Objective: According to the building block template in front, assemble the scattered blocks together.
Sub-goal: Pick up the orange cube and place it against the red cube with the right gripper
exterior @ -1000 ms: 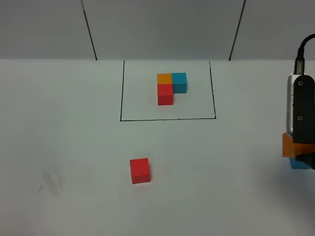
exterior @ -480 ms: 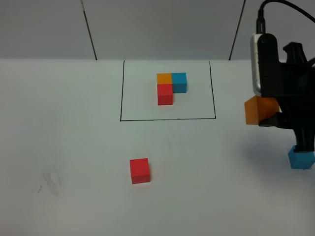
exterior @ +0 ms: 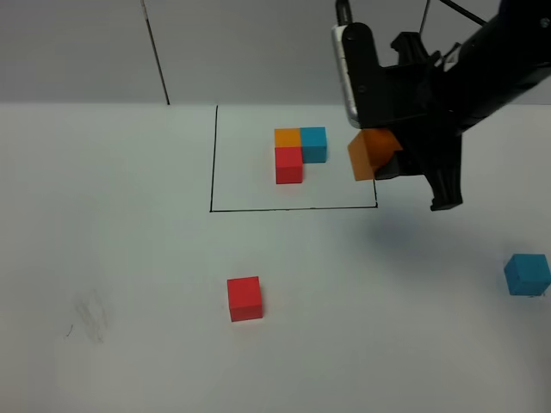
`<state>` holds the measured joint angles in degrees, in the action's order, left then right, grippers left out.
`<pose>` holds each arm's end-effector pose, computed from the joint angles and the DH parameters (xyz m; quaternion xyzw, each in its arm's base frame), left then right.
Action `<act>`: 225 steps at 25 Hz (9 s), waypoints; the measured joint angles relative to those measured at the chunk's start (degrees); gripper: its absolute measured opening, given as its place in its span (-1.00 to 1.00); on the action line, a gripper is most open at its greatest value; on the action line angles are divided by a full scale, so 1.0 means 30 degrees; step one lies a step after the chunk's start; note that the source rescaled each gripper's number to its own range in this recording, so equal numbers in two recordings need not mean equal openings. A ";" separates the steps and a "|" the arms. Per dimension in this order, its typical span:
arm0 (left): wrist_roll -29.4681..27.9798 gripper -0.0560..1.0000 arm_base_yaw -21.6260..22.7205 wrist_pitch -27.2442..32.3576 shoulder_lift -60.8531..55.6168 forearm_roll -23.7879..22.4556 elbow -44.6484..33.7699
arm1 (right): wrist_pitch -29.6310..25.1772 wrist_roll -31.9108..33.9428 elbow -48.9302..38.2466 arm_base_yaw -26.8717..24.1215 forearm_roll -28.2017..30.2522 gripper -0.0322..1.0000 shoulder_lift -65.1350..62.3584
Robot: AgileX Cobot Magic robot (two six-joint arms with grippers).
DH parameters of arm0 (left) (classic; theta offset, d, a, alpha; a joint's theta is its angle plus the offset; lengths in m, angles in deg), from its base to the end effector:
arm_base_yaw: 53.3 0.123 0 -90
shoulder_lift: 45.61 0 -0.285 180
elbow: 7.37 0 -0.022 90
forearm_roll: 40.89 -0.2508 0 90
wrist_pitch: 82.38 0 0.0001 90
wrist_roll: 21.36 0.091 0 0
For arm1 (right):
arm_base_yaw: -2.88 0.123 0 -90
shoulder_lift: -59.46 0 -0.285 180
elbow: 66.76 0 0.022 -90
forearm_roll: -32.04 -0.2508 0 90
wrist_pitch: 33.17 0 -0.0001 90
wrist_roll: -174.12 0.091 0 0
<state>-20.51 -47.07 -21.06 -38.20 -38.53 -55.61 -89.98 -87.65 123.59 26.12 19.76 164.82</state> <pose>-0.0066 -0.0040 0.2781 -0.0390 0.8514 0.0117 0.5229 0.3339 0.1610 0.3193 -0.7438 0.6148 -0.0302 0.2606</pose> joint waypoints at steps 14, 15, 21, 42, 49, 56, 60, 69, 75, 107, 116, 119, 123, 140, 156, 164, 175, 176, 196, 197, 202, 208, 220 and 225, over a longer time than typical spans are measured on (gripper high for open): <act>0.0000 -0.88 0.0000 0.0000 0.0000 0.0000 0.0000 | -0.0126 0.0859 0.4272 0.2195 -0.0315 0.18 0.4672; 0.0000 -0.88 0.0000 0.0000 0.0000 0.0000 0.0000 | -0.0112 0.0919 0.4290 0.2248 -0.0358 0.18 0.4919; 0.0000 -0.88 0.0000 0.0000 0.0000 0.0000 0.0000 | 0.0104 0.1615 0.4310 0.2858 -0.0950 0.18 0.5997; 0.0000 -0.88 0.0000 0.0000 0.0000 0.0000 0.0000 | 0.1981 0.5686 0.4347 0.4882 -0.1313 0.18 0.8368; 0.0000 -0.88 0.0000 0.0000 0.0000 0.0000 0.0000 | 0.1938 0.5816 0.4352 0.5076 -0.1335 0.18 0.8389; 0.0000 -0.88 0.0000 0.0000 0.0000 0.0000 0.0000 | 0.1507 0.5981 0.4369 0.5076 -0.1350 0.18 0.9008; 0.0000 -0.89 0.0000 0.0000 0.0000 0.0000 0.0000 | 0.1491 0.5903 0.4369 0.5076 -0.1417 0.18 0.9008; 0.0000 -0.89 0.0000 0.0000 0.0000 0.0000 0.0000 | 0.1600 0.5851 0.4369 0.5076 -0.1656 0.18 0.9008; 0.0000 -0.89 0.0000 0.0000 0.0000 0.0000 0.0000 | 0.1600 0.5742 0.4369 0.5076 -0.1740 0.18 0.9008; 0.0000 -0.89 0.0000 0.0000 0.0000 0.0000 0.0000 | 0.0149 -1.2578 0.4369 0.5293 0.3166 0.18 0.9008; 0.0000 -0.89 0.0000 0.0000 0.0000 0.0000 0.0000 | -0.1394 -1.2578 0.4369 0.5438 0.3233 0.18 0.9008; 0.0000 -0.89 0.0000 0.0000 0.0000 0.0000 0.0000 | -0.1740 -1.2578 0.4369 0.5438 0.3233 0.18 0.9008; 0.0000 -0.89 0.0000 0.0000 0.0000 0.0000 0.0000 | -0.1703 -1.2578 0.4369 0.5448 0.3269 0.18 0.9008; 0.0000 -0.89 0.0000 0.0000 0.0000 0.0000 0.0000 | -0.2527 -1.2578 0.9039 0.5870 0.4092 0.18 0.9221; 0.0000 -0.89 0.0000 0.0000 0.0000 0.0000 0.0000 | -0.2444 -1.2578 0.9475 0.6567 0.3926 0.18 1.1505; 0.0000 -0.89 0.0000 0.0000 0.0000 0.0000 0.0000 | -0.2444 -1.2578 0.9482 0.6610 0.3818 0.18 1.1694; 0.0000 -0.89 0.0000 0.0000 0.0000 0.0000 0.0000 | -0.2928 -1.2578 0.9498 0.6610 0.4092 0.18 1.1760; 0.0000 -0.89 0.0000 0.0000 0.0000 0.0000 0.0000 | -0.2928 -1.2578 0.9498 0.6610 0.4092 0.18 1.1847; 0.0000 -0.89 0.0000 0.0000 0.0000 0.0000 0.0000 | -0.3177 -1.2578 0.9498 0.6610 0.4092 0.18 1.3119; 0.0000 -0.89 0.0000 0.0000 0.0000 0.0000 0.0000 | -0.3177 -1.2578 0.9498 0.6610 0.4092 0.18 1.3141; 0.0000 -0.88 0.0000 0.0000 0.0000 0.0000 0.0000 | -0.3177 -1.2578 0.9498 0.6610 0.4092 0.18 1.3162; 0.0000 -0.88 0.0000 0.0000 0.0000 0.0000 0.0000 | -0.3177 -1.2578 0.9498 0.6610 0.4092 0.18 1.3548; 0.0000 -0.88 0.0000 0.0000 0.0000 0.0000 0.0000 | -0.3471 -1.2578 0.9498 0.6610 0.3978 0.18 1.3663; 0.0000 -0.88 0.0000 0.0000 0.0000 0.0000 0.0000 | -0.4074 -1.2578 0.9498 0.6610 0.3821 0.18 1.3663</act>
<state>-20.51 -47.07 -21.06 -38.20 -38.53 -55.61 -102.20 -125.39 152.09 45.95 31.23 205.81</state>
